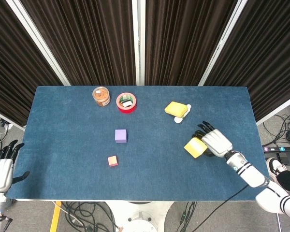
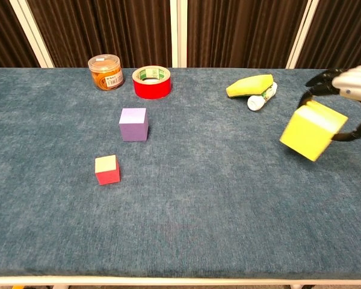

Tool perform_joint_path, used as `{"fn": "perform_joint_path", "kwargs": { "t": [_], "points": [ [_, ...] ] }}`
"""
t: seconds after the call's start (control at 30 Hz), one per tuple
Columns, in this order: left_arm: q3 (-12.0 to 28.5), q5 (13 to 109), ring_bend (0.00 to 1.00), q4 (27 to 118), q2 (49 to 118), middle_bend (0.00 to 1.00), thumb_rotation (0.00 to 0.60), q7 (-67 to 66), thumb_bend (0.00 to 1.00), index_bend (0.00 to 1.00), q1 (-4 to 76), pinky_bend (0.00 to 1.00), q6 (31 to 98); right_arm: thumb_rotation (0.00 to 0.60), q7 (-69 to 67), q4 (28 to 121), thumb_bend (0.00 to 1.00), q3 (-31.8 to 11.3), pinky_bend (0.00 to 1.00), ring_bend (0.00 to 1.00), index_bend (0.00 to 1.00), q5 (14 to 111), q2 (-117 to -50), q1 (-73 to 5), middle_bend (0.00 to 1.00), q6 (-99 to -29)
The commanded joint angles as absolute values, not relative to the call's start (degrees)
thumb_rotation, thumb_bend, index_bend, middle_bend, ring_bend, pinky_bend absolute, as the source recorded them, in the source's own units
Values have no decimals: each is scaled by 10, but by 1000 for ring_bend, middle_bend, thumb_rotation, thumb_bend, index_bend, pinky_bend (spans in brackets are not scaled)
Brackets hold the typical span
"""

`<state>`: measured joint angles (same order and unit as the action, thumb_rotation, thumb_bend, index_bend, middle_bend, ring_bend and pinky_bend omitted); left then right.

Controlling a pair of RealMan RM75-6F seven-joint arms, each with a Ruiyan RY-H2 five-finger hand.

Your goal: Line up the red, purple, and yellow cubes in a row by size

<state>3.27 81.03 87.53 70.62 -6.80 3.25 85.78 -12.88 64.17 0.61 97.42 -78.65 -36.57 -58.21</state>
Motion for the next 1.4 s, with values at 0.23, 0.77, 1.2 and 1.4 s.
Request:
{"fn": "perform_joint_path", "kwargs": {
  "t": [0.23, 0.77, 1.2, 1.4],
  "points": [
    [31, 819, 194, 868, 707, 210, 600, -56, 67, 228, 29, 232, 865, 600, 86, 806, 237, -93, 0, 105, 493, 791, -813, -411, 442, -496],
    [26, 823, 194, 849, 712, 210, 600, -35, 67, 228, 21, 233, 869, 600, 394, 788, 226, -176, 0, 126, 463, 455, -958, -547, 441, -488],
    [27, 821, 194, 856, 708, 210, 600, -42, 67, 228, 19, 232, 868, 600, 478, 650, 225, -195, 0, 127, 436, 303, -1066, -650, 442, -489],
    [27, 820, 194, 856, 707, 210, 600, -42, 67, 228, 17, 232, 868, 600, 500, 603, 225, -204, 0, 126, 416, 273, -1101, -683, 442, -492]
  ]
}}
